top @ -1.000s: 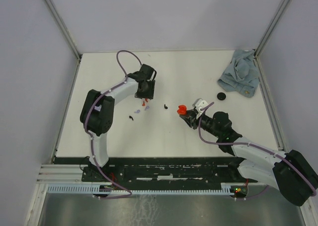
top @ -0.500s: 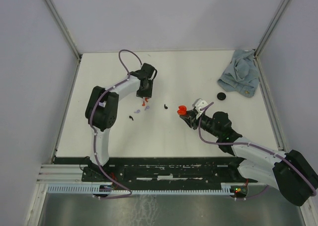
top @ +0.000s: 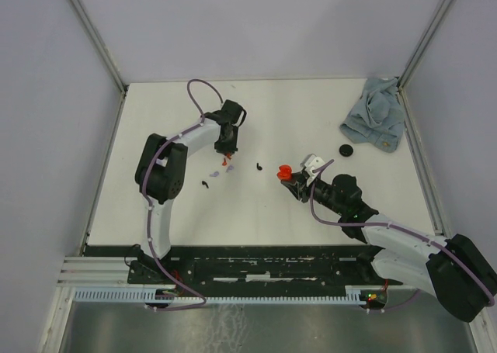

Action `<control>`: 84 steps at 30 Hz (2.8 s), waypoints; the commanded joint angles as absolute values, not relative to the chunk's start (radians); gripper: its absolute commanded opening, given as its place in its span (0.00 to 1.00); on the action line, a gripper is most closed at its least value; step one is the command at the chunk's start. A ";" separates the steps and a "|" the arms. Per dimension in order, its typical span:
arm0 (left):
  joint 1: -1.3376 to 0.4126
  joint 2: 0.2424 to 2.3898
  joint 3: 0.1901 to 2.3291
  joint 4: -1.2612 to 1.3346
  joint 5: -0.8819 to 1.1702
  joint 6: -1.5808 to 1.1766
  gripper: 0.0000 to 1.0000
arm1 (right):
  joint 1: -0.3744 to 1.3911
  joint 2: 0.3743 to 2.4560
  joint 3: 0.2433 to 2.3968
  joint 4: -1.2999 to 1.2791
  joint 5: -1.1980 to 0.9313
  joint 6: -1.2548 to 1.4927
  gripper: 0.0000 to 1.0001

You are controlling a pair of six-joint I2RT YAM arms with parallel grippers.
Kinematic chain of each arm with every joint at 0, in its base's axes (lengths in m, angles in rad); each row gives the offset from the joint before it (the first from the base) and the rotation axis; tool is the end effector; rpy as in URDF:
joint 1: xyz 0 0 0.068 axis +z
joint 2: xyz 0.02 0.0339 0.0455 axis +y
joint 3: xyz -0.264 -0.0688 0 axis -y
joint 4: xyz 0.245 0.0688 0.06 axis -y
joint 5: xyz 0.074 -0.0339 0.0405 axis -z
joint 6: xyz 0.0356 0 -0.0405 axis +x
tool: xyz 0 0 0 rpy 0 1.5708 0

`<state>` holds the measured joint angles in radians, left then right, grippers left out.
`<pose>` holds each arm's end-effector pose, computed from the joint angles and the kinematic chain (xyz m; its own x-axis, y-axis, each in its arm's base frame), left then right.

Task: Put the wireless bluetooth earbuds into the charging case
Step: Pick up the earbud from the center of the board, then place the earbud in the charging case.

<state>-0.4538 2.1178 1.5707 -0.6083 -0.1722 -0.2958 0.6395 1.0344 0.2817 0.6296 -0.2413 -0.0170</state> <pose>0.3997 -0.1882 0.1630 -0.8944 0.1167 -0.4317 0.1140 0.9930 0.0323 0.1656 0.1337 0.2034 -0.0854 -0.0841 -0.9928 -0.7714 0.6363 0.0125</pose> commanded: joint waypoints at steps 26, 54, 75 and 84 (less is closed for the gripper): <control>-0.567 1.775 1.333 -0.296 -0.303 -0.290 0.18 | 0.640 1.125 0.351 0.824 -0.088 -0.021 0.06; -0.946 1.357 1.052 0.010 -0.580 -0.210 0.18 | 0.672 1.161 0.280 0.988 -0.195 0.056 0.05; -1.090 1.219 0.869 0.288 -0.448 -0.039 0.19 | 0.684 1.091 0.236 1.100 -0.286 0.036 0.05; -1.104 1.172 0.802 0.404 -0.359 0.036 0.19 | 0.685 1.054 0.234 1.100 -0.311 0.056 0.05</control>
